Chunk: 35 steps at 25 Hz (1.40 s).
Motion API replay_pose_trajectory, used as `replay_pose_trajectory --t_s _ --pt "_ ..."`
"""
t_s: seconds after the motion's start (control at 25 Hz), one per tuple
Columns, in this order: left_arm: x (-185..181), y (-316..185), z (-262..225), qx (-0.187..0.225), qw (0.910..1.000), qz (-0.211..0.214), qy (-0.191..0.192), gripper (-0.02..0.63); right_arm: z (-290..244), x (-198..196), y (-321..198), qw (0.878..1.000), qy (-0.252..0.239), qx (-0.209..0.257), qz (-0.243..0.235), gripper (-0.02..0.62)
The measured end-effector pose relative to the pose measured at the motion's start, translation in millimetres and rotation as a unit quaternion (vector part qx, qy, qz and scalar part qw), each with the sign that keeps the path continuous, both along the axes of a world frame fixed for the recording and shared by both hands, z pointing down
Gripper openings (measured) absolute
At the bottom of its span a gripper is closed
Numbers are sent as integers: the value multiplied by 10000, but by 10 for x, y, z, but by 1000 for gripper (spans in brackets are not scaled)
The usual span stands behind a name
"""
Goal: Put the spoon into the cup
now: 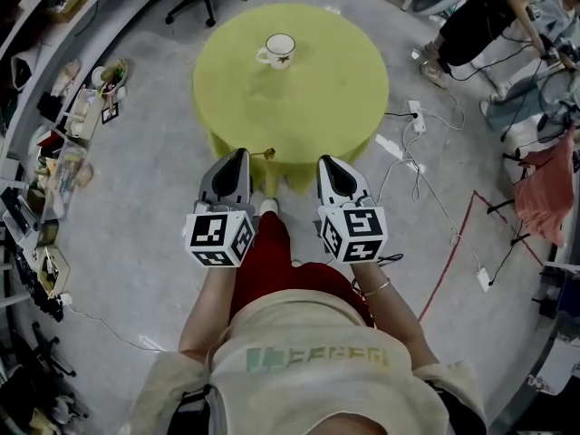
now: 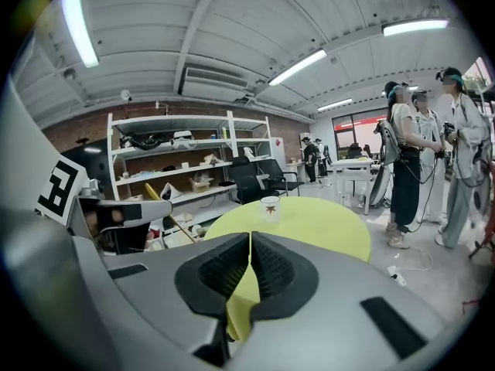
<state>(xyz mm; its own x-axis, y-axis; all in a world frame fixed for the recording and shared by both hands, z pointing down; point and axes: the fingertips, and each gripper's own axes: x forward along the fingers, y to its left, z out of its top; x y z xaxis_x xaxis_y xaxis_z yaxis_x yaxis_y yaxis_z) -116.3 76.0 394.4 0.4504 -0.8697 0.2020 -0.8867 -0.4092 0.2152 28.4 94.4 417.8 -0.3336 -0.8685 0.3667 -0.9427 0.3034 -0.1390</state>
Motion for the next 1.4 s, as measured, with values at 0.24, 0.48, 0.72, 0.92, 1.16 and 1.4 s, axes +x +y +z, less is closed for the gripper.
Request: replay_pose_trajectory --t_s 0.24,0.48,0.72,0.92,1.16,1.4 --pt "-190 -495 19 -82 9999 -33 62 25 8 -162 -462 9999 -1 -86 55 37" --pt "-377 -924 46 -123 9998 46 116 25 32 -326 -871 9997 36 -134 181 38" --pt "-471 -1244 79 -182 9995 190 154 25 49 -446 -1205 9994 67 -163 291 37" --pt "-497 -1431 106 -204 9991 314 193 25 29 -514 -1408 9992 72 -140 368 37" --pt "-577 -1559 119 -231 9987 373 258 25 -12 -587 -1521 9991 108 -103 409 37" --pt "-545 -1583 129 -269 9984 443 246 25 -30 -538 -1522 9987 123 -24 501 37"
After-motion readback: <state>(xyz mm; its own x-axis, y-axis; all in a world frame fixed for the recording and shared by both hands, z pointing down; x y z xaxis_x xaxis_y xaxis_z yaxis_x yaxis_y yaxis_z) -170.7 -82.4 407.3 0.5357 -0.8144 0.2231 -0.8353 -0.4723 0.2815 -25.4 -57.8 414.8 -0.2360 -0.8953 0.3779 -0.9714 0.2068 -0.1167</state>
